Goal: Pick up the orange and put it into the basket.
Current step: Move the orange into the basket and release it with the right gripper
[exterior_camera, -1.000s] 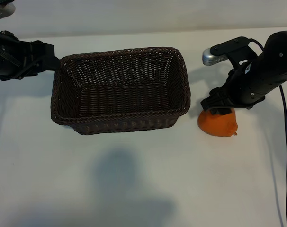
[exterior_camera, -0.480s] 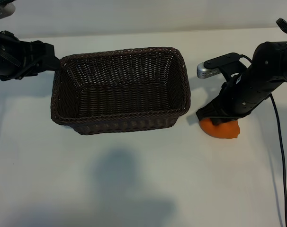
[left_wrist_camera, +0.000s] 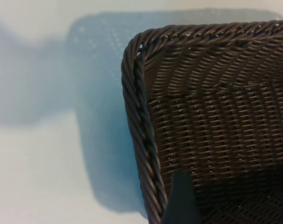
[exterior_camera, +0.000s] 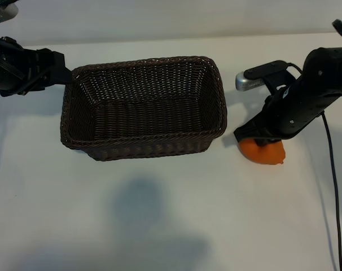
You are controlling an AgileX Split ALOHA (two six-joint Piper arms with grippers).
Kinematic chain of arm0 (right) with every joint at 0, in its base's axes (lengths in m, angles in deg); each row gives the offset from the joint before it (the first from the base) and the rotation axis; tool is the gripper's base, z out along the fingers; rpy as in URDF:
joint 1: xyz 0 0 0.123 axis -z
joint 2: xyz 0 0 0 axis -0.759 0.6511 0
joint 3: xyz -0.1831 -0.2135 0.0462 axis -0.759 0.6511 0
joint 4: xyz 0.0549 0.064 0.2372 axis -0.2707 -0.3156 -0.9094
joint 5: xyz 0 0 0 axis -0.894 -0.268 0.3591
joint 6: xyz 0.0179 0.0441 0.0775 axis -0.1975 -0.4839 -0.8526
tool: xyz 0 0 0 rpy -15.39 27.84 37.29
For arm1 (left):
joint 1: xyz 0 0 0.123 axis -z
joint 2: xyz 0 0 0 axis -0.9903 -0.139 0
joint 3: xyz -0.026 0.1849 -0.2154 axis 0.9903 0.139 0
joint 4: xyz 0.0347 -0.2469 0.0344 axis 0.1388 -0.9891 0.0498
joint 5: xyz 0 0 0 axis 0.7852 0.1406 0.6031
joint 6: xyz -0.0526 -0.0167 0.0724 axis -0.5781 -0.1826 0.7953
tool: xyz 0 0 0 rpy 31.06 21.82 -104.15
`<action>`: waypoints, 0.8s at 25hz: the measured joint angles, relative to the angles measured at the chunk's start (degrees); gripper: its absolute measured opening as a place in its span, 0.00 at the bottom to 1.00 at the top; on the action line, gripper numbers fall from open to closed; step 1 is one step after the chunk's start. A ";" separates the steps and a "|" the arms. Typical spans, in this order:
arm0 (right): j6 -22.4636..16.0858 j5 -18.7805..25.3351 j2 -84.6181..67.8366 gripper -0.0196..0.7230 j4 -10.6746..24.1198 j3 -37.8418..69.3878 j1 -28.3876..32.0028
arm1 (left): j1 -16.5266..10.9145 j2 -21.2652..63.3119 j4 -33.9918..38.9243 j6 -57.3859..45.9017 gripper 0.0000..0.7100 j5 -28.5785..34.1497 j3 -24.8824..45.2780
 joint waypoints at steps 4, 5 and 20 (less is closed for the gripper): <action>0.00 3.14 -5.13 0.09 0.43 -1.52 0.00 | 0.00 0.00 0.00 0.00 0.83 0.00 0.00; 0.00 3.74 -6.68 0.09 0.61 -2.41 0.00 | 0.00 0.00 0.00 0.00 0.83 0.00 0.00; 0.00 10.58 -12.05 0.09 1.64 -11.23 0.00 | 0.00 0.00 0.00 0.00 0.83 0.59 0.00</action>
